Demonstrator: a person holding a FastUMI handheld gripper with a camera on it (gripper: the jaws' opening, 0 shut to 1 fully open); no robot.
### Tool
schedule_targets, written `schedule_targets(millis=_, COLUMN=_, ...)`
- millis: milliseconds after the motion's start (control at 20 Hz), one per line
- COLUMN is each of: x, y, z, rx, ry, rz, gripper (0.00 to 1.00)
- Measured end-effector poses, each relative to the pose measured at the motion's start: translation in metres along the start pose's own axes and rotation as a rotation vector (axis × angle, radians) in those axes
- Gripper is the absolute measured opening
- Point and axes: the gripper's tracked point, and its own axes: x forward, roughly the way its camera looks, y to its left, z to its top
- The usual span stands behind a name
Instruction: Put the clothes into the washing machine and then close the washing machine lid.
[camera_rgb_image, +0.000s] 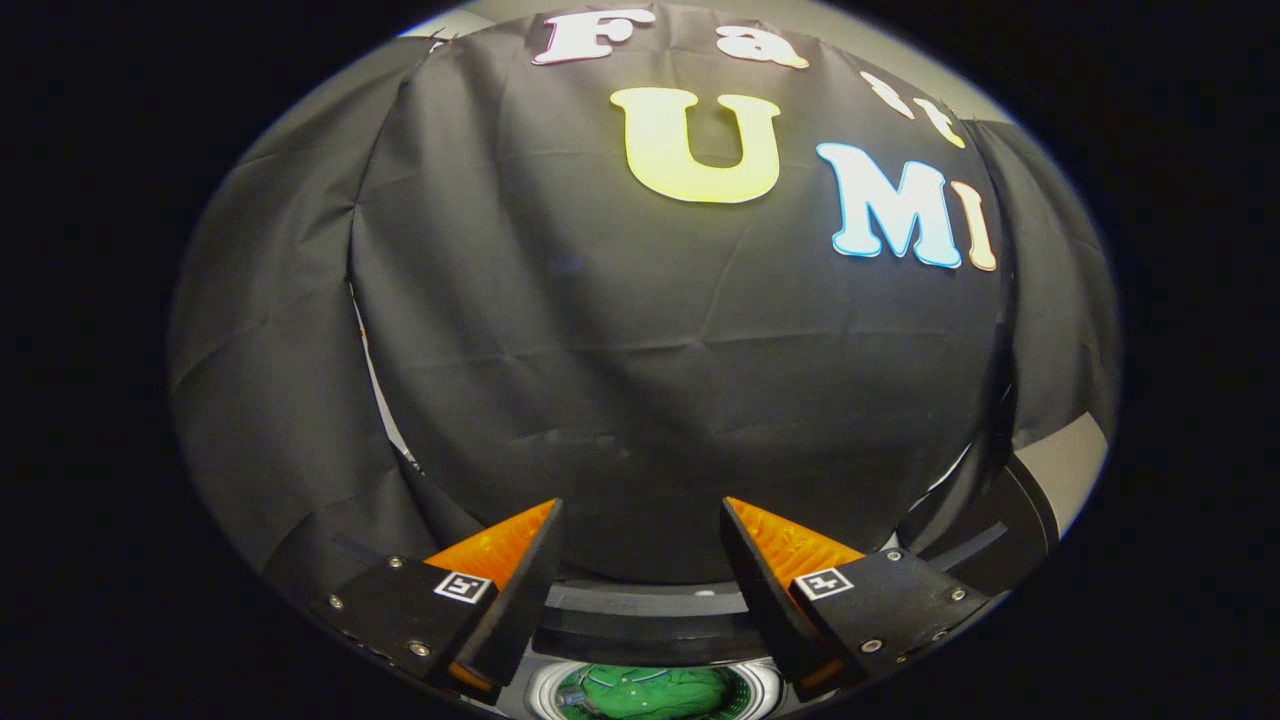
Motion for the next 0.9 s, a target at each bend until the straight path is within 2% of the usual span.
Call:
schedule_targets(millis=650, x=-0.073, y=0.012, z=-0.047, rx=0.004, ry=-0.034, rz=0.050, gripper=0.93)
schedule_targets(millis=900, x=-0.099, y=0.013, z=-0.087, rx=0.006, ry=-0.006, rz=0.057, gripper=0.94)
